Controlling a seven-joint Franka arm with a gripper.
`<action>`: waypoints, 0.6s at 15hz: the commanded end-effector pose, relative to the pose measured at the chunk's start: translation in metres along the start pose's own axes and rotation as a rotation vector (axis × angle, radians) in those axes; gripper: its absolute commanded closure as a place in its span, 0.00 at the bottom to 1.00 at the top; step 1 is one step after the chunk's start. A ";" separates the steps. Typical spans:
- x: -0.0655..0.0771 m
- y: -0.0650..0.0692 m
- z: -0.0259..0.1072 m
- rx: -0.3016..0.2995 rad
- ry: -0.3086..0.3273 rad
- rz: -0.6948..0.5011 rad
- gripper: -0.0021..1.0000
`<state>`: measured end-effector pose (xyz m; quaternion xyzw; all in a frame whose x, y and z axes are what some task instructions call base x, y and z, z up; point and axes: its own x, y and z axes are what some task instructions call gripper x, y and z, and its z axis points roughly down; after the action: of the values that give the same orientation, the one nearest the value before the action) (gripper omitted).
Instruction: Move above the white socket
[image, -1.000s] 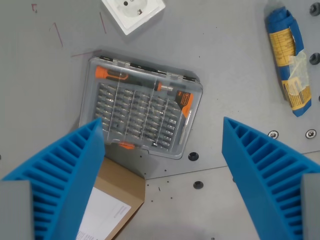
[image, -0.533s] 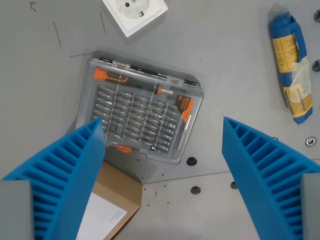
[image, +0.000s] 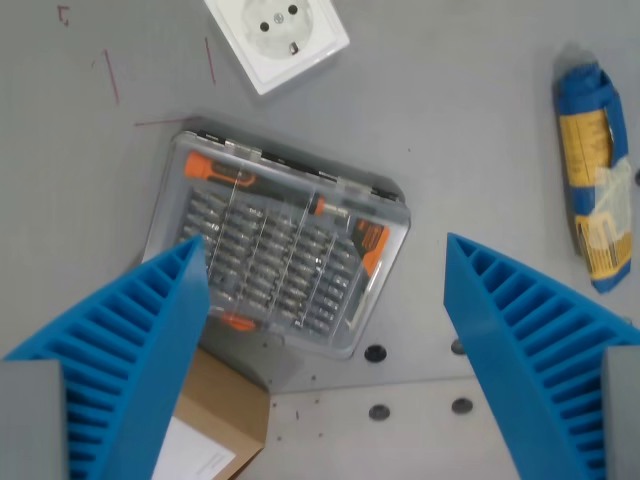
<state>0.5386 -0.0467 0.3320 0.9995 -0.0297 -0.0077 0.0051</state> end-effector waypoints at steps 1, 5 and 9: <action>0.002 -0.002 0.014 -0.011 0.071 -0.149 0.00; 0.008 -0.004 0.030 -0.017 0.085 -0.207 0.00; 0.014 -0.007 0.049 -0.024 0.093 -0.261 0.00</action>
<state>0.5548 -0.0428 0.2896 0.9996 0.0266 -0.0085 0.0066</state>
